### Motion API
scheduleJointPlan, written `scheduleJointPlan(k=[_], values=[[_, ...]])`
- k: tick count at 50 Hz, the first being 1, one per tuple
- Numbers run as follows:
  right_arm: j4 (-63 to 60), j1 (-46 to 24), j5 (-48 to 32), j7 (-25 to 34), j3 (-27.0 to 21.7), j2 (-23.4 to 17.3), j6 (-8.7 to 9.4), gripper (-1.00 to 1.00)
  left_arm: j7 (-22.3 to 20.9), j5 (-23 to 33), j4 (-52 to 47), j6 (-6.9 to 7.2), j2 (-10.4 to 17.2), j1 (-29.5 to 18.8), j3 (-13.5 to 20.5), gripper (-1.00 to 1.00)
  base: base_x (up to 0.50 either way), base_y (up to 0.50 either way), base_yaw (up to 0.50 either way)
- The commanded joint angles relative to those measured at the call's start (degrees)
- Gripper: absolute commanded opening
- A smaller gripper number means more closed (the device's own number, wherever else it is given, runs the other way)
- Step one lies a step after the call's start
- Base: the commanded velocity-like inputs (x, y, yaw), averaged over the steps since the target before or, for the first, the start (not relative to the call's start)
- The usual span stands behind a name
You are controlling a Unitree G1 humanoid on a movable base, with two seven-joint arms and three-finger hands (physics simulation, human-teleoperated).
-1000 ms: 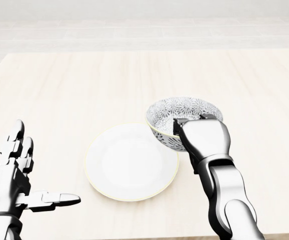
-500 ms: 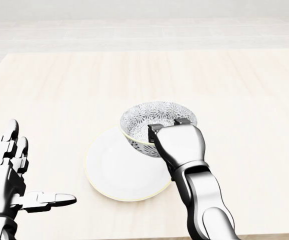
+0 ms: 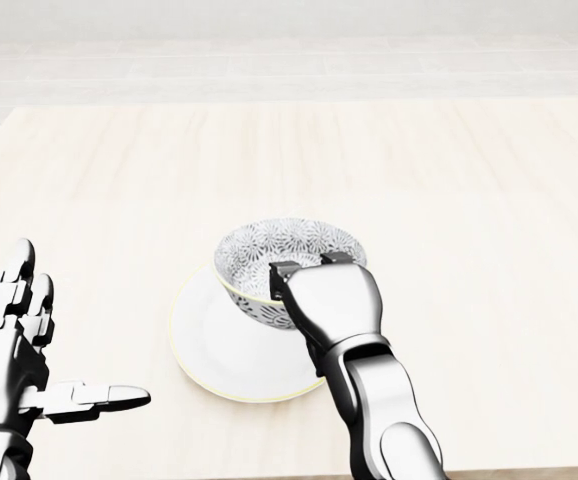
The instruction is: Put the bowl on the plate.
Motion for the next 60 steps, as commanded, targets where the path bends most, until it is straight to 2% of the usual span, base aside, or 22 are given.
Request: scheduleJointPlan(k=[1, 6, 8, 17, 22, 28, 38, 60], values=[[0.31, -0.32, 1.28, -2.55, 0.56, 0.85, 0.00, -0.94, 0.14, -0.04, 1.45, -0.61, 0.25, -0.54, 0.02, 1.00, 0.00, 0.00, 0.00], [0.57, -0.62, 1.87, -2.58, 0.60, 1.07, 0.00, -0.94, 0.18, -0.05, 2.21, -0.93, 0.35, -0.76, 0.00, 1.00, 0.00, 0.00, 0.00], [1.33, -1.08, 2.21, -2.97, 0.60, 1.31, 0.00, -0.94, 0.26, 0.16, 3.18, -1.59, 0.36, -0.87, -0.13, 1.00, 0.00, 0.00, 0.00], [2.47, -2.23, 3.45, -3.57, 0.41, 1.54, 0.00, -0.95, 0.08, -0.25, 2.83, -1.46, 0.46, -0.62, -0.05, 1.00, 0.00, 0.00, 0.00], [3.78, -2.71, 4.43, -4.72, 0.29, 1.72, 0.00, -0.96, 0.28, 0.34, 4.29, -2.34, 0.34, -0.95, -0.50, 1.00, 0.00, 0.00, 0.00], [5.84, -3.32, 5.29, -6.46, 0.53, 2.17, 0.00, -0.96, 0.28, 0.19, 2.78, -1.29, 0.35, -0.62, -0.57, 1.00, 0.00, 0.00, 0.00], [5.62, -2.61, 6.42, -6.92, 1.20, 2.46, 0.00, -0.96, 0.73, 0.87, 4.26, -1.98, 0.20, -1.22, -0.96, 1.00, 0.00, 0.00, 0.00], [3.58, -1.15, 5.48, -6.11, 2.61, 3.09, 0.00, -0.98, 0.75, 0.73, 3.37, -1.62, 0.29, -0.71, -0.94, 1.00, 0.00, 0.00, 0.00]])
